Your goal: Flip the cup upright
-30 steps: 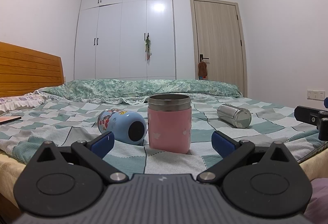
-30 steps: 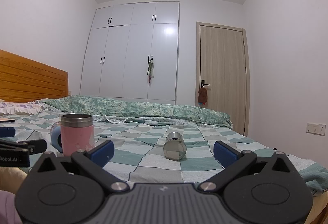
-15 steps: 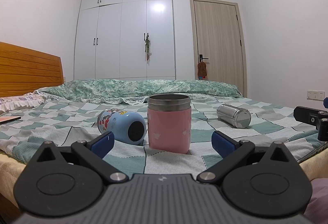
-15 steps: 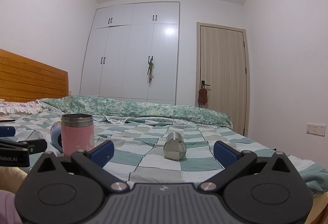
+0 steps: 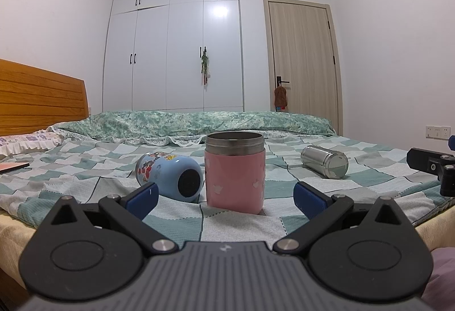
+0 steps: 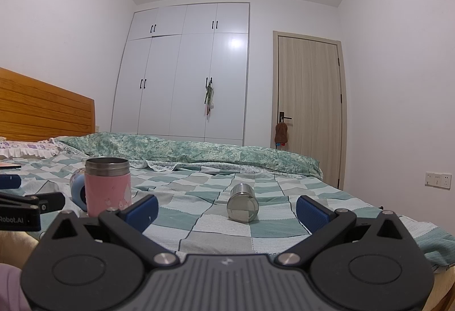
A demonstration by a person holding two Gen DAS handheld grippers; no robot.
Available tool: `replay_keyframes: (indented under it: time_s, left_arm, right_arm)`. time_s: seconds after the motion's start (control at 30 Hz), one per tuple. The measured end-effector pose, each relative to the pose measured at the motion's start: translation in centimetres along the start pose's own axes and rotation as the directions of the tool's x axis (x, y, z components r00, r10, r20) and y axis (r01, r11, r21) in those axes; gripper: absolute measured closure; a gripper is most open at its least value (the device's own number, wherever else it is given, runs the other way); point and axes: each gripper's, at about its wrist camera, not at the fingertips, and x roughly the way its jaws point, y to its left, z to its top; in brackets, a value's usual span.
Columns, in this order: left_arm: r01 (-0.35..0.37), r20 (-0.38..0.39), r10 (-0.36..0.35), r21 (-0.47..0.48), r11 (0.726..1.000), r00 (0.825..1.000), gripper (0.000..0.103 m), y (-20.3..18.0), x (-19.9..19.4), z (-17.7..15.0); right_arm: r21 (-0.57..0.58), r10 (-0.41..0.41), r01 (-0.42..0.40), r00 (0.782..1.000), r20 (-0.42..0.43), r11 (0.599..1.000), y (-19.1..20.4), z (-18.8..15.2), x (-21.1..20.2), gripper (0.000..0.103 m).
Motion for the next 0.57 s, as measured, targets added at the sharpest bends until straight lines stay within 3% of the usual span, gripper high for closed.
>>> replay_keyframes:
  time_s: [0.57]
  left_arm:
    - [0.0,0.002,0.0,-0.007,1.0,1.0,0.0,-0.02,-0.13,0.03]
  right_arm:
    - [-0.001,0.0,0.0,1.0,0.0,1.0,0.01,-0.01,0.01,0.0]
